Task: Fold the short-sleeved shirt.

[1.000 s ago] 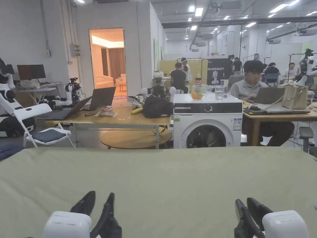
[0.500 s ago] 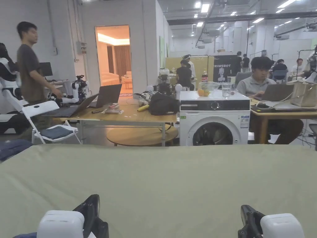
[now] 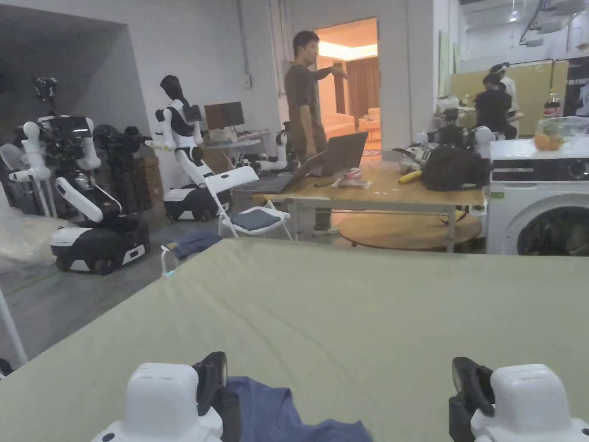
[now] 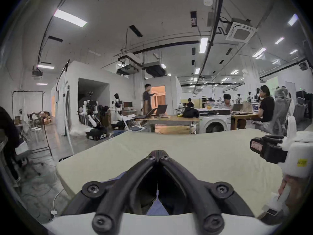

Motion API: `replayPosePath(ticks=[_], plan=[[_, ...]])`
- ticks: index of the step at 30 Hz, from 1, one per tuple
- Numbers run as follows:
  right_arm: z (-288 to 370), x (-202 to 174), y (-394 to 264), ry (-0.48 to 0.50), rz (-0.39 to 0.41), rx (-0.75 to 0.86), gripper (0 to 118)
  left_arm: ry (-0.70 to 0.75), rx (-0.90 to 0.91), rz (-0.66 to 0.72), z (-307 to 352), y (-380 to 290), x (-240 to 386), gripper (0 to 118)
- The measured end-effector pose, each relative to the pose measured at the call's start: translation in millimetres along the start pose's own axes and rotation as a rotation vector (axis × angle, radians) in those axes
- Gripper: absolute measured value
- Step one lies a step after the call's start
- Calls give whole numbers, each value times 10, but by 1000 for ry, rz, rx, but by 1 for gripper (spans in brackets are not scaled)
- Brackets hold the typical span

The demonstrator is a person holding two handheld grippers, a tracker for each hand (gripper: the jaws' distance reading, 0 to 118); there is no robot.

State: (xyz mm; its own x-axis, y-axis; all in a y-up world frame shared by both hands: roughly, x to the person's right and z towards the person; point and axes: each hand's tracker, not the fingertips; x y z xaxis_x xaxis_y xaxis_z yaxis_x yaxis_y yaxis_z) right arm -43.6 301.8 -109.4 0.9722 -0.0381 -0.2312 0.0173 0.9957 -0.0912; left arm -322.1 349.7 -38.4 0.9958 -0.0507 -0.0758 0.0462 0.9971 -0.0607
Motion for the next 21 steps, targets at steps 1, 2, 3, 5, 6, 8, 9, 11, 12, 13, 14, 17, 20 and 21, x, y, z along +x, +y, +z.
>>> replayPosePath(ticks=[1, 2, 3, 5, 6, 8, 9, 11, 12, 13, 14, 17, 20, 21], plan=[[-30, -31, -17, 7, 0, 0, 0, 11, -15, -13, -19, -5, -41, 0], [-54, -51, -31, 21, 2, -2, 0, 18, -51, -35, -57, -12, -89, 0], [-72, -45, -34, 43, -4, -7, 0, 20, -92, -63, -123, -23, -133, 0], [-51, -7, -64, 88, -15, 6, 0, -51, -143, -145, -290, -93, -256, 7], [-38, 6, -76, 77, -11, 3, 0, -73, -180, -145, -399, -122, -313, 33], [-25, 85, -106, 87, -23, -3, 0, -160, -299, -90, -688, -205, -396, 72], [-27, 130, -119, 102, -43, -16, 0, -209, -319, -59, -832, -272, -418, 71], [1, 232, -155, 88, -90, -23, 0, -232, -414, 16, -1188, -474, -432, 72], [27, 291, -168, 82, -100, -28, 0, -257, -467, 19, -1354, -584, -419, 72], [57, 350, -179, 73, -105, -35, 0, -264, -523, 32, -1518, -715, -413, 72], [97, 432, -192, 82, -111, -42, 0, -252, -571, 39, -1698, -873, -396, 72], [234, 610, -218, 62, -100, -65, 0, -258, -719, 30, -2120, -1302, -353, 73], [324, 809, -263, 33, -137, -88, 0, -258, -859, 2, -2382, -1618, -322, 73], [338, 868, -280, 21, -147, -96, 0, -245, -915, -5, -2442, -1715, -313, 70]])
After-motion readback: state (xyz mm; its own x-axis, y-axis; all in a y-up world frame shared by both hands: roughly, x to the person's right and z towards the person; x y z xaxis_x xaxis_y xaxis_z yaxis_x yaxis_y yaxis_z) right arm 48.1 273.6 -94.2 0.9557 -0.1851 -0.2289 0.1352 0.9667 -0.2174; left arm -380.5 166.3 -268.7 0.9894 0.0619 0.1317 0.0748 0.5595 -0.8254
